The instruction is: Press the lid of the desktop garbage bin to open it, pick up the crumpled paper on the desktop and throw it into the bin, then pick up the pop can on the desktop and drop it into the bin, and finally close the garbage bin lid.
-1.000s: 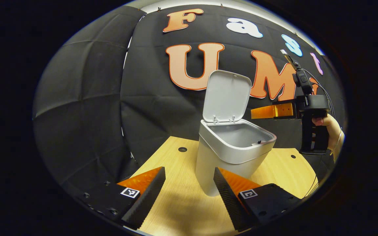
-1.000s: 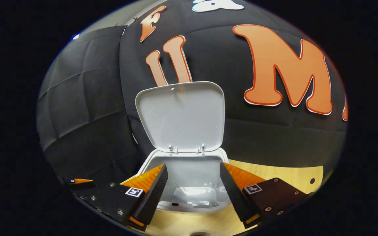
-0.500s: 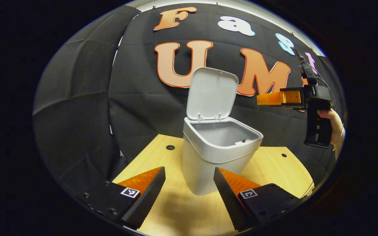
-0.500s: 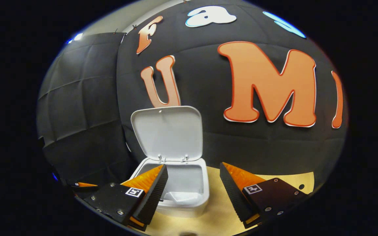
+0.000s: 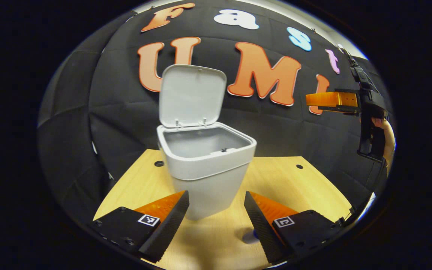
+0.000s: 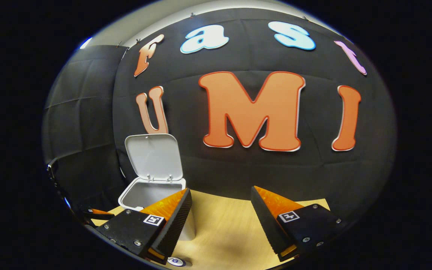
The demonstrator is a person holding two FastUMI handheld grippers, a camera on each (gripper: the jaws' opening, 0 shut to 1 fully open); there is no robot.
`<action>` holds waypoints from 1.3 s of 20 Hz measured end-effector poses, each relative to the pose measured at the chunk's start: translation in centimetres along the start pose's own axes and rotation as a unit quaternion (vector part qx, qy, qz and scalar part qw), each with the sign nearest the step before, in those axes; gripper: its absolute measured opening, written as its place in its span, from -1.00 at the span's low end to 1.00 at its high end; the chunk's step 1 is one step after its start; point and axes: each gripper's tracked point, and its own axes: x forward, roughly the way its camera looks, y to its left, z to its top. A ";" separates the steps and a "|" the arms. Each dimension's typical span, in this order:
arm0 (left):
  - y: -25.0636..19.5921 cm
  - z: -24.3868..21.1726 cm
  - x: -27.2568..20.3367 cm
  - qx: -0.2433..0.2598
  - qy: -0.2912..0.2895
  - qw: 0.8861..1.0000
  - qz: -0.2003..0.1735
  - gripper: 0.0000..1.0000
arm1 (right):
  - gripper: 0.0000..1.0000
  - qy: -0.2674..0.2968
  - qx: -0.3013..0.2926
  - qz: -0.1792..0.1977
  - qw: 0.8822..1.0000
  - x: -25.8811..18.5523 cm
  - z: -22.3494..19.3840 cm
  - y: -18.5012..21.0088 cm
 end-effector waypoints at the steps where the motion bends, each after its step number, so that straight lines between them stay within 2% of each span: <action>1: -1.4 -0.7 0.4 0.003 0.008 1.000 -0.015 0.89 | 0.90 0.001 0.001 -0.009 1.000 -1.0 -0.6 -1.1; 6: -7.1 -4.8 2.7 0.010 0.050 0.997 -0.055 0.89 | 0.90 0.029 0.002 -0.060 0.998 -5.5 -4.5 -6.9; 9: -9.4 -7.5 3.8 0.016 0.073 0.995 -0.070 0.89 | 0.89 0.056 0.021 -0.082 0.995 -7.7 -7.5 -9.6; 11: -10.4 -10.2 4.1 0.015 0.109 0.991 -0.078 0.90 | 0.89 0.072 0.038 -0.092 0.992 -9.0 -9.3 -10.9; 16: -11.5 -14.4 4.8 0.039 0.136 0.987 -0.076 0.94 | 0.89 0.082 0.048 -0.116 0.989 -11.0 -11.1 -13.2; 23: -11.3 -19.2 6.8 0.050 0.165 0.983 -0.068 0.94 | 0.90 0.104 0.046 -0.118 0.986 -11.8 -13.0 -14.0; 26: -10.6 -20.6 7.4 0.052 0.170 0.983 -0.054 0.95 | 0.90 0.115 0.052 -0.116 0.985 -12.0 -13.8 -13.9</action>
